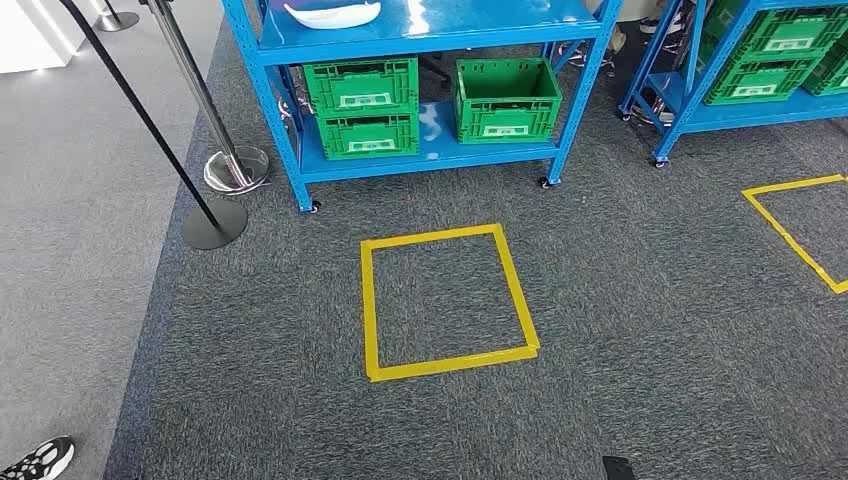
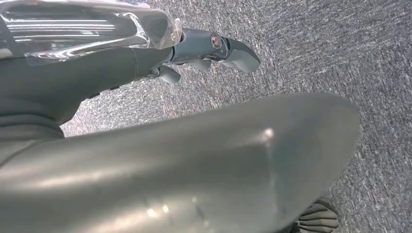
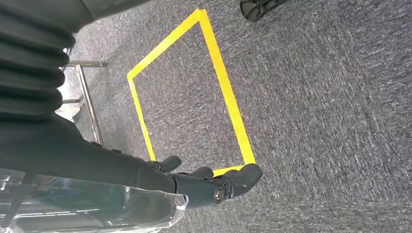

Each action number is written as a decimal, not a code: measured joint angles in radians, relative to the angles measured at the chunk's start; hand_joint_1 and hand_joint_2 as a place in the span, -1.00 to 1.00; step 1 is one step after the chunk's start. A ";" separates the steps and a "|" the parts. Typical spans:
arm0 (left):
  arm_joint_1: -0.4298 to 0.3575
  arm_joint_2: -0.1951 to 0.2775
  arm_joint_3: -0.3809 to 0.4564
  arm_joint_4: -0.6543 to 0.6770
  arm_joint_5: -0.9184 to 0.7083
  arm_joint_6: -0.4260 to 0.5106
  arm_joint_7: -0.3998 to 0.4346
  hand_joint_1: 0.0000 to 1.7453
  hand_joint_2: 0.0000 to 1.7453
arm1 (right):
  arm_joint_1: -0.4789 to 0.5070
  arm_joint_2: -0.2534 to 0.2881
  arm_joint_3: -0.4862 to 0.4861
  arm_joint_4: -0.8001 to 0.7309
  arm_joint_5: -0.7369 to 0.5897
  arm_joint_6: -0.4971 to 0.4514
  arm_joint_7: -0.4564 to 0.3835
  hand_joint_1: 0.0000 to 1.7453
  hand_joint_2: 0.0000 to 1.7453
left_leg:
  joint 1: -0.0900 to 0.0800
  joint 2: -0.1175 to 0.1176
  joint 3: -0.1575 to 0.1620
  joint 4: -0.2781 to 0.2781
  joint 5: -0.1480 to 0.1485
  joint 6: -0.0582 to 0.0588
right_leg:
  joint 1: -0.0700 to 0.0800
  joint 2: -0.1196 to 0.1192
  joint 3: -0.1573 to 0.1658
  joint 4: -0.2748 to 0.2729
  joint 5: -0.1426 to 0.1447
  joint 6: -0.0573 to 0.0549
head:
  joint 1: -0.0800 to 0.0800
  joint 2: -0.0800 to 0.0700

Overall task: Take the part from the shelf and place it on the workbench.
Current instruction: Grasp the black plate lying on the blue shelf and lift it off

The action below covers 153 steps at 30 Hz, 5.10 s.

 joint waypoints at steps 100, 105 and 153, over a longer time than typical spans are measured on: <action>-0.268 0.254 -0.215 -0.061 -0.510 0.247 -0.038 -1.00 -1.00 | -0.004 -0.005 -0.007 0.013 0.009 0.022 0.015 -1.00 -1.00 | 0.001 -0.028 -0.019 0.024 0.011 -0.006 | -0.013 -0.014 -0.049 0.022 0.020 -0.005 | 0.007 0.000; -0.338 0.263 -0.277 -0.074 -0.656 0.280 -0.005 -1.00 -1.00 | -0.005 -0.008 -0.009 0.013 0.005 0.018 0.013 -1.00 -1.00 | 0.007 -0.005 -0.157 0.230 0.019 -0.030 | -0.019 -0.014 -0.005 0.010 -0.004 -0.030 | 0.002 0.000; -0.591 0.109 -0.740 -0.213 -0.891 0.448 -0.001 -1.00 -1.00 | 0.037 -0.023 -0.055 0.015 -0.051 0.004 -0.033 -1.00 -1.00 | -0.001 -0.001 -0.143 0.001 0.154 0.032 | -0.019 -0.008 -0.109 0.263 -0.138 0.025 | 0.003 0.000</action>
